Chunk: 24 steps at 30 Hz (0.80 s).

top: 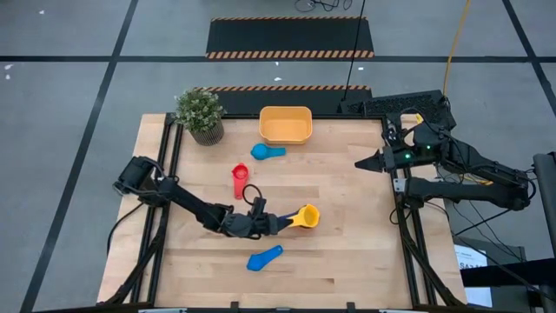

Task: Nest measuring cups in basket
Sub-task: Stack the yellow measuring cup on top of the dark blue measuring cup

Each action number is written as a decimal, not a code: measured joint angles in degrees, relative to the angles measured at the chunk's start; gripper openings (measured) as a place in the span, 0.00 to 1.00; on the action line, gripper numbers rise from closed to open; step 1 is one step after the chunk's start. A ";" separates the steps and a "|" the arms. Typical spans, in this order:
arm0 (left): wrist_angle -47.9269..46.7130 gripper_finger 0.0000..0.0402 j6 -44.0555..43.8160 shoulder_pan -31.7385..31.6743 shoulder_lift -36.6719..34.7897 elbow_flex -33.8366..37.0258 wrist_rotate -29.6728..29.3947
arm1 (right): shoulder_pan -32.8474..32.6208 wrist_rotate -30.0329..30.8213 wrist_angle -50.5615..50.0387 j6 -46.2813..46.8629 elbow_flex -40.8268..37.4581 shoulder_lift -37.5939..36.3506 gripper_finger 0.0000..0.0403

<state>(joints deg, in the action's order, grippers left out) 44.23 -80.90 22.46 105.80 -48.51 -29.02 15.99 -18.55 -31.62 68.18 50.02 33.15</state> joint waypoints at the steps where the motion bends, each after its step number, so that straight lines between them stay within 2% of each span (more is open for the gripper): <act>1: 0.19 0.02 -0.14 0.00 0.00 0.00 0.01 | 0.00 0.00 0.00 0.00 0.00 0.00 0.46; 9: -3.71 0.10 -2.55 0.00 -0.02 0.00 1.09 | 0.00 0.00 -0.02 -0.15 0.00 0.00 0.46; 13: -6.17 0.16 -2.82 -0.39 -0.01 0.00 5.22 | 0.00 -1.03 -0.02 -0.23 0.00 0.00 0.46; 17: -8.01 0.28 -2.81 -0.65 -0.02 0.00 7.04 | 0.00 -1.26 -0.01 -0.30 0.00 0.00 0.46; 24: -10.78 0.58 -1.03 -1.15 -0.02 0.00 8.49 | 0.00 -1.25 -0.53 -0.91 0.00 0.00 0.46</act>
<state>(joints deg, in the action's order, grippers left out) 33.45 -81.94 21.31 105.78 -48.51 -20.53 15.99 -19.79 -32.15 67.28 50.02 33.15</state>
